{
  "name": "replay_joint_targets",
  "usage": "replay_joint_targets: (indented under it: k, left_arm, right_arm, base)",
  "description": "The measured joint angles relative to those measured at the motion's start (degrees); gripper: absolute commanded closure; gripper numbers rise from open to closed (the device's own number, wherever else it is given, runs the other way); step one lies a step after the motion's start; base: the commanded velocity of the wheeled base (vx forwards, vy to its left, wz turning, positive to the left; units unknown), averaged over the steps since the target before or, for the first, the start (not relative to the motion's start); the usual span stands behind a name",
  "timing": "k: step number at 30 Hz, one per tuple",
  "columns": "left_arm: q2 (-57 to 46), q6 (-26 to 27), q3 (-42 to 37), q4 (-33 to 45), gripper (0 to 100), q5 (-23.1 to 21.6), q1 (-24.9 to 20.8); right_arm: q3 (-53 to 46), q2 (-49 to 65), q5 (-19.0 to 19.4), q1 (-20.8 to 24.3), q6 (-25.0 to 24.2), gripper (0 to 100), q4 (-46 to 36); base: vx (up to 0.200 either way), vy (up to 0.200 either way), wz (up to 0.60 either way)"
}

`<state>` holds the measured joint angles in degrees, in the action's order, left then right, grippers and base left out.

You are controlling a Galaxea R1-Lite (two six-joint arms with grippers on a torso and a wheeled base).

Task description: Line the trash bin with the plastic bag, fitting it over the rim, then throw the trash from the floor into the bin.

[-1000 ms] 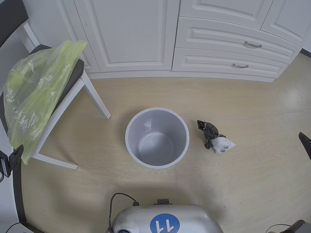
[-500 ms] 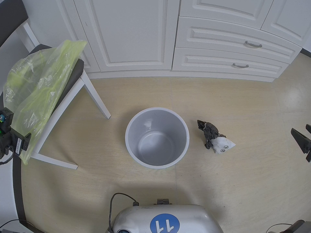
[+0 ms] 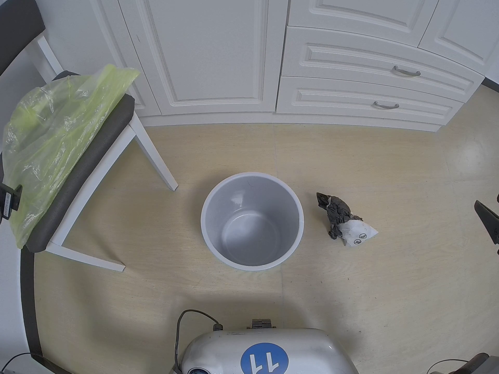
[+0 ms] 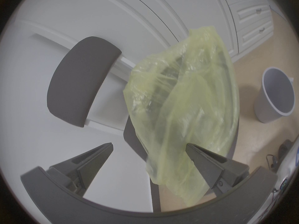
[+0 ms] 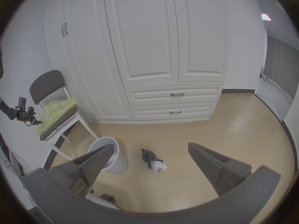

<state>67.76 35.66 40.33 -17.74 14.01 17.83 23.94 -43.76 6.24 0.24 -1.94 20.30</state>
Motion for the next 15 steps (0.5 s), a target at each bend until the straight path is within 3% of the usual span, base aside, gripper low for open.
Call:
replay_joint_targets:
  k: [4,8,11,15]
  left_arm:
    - [1.5,-0.9,2.5,-1.2,0,-8.5,5.6]
    - [2.1,-3.4,3.6,0.0,0,-18.1,7.5]
    - [1.6,-5.4,4.2,2.0,0,-24.6,7.1]
    - [0.0,-6.8,4.7,4.0,0,-26.8,3.5]
  right_arm:
    - [0.2,0.3,0.0,0.0,0.0,0,0.0]
    - [0.4,0.6,0.1,0.0,0.0,0,0.0]
    - [0.6,1.0,0.2,0.0,-0.1,0,0.0]
    - [1.0,1.5,0.4,0.0,-0.1,0,0.0]
  base:
    - [0.000,0.000,0.00]
    - [0.000,0.000,0.00]
    - [0.000,0.000,0.00]
    - [0.000,0.000,0.00]
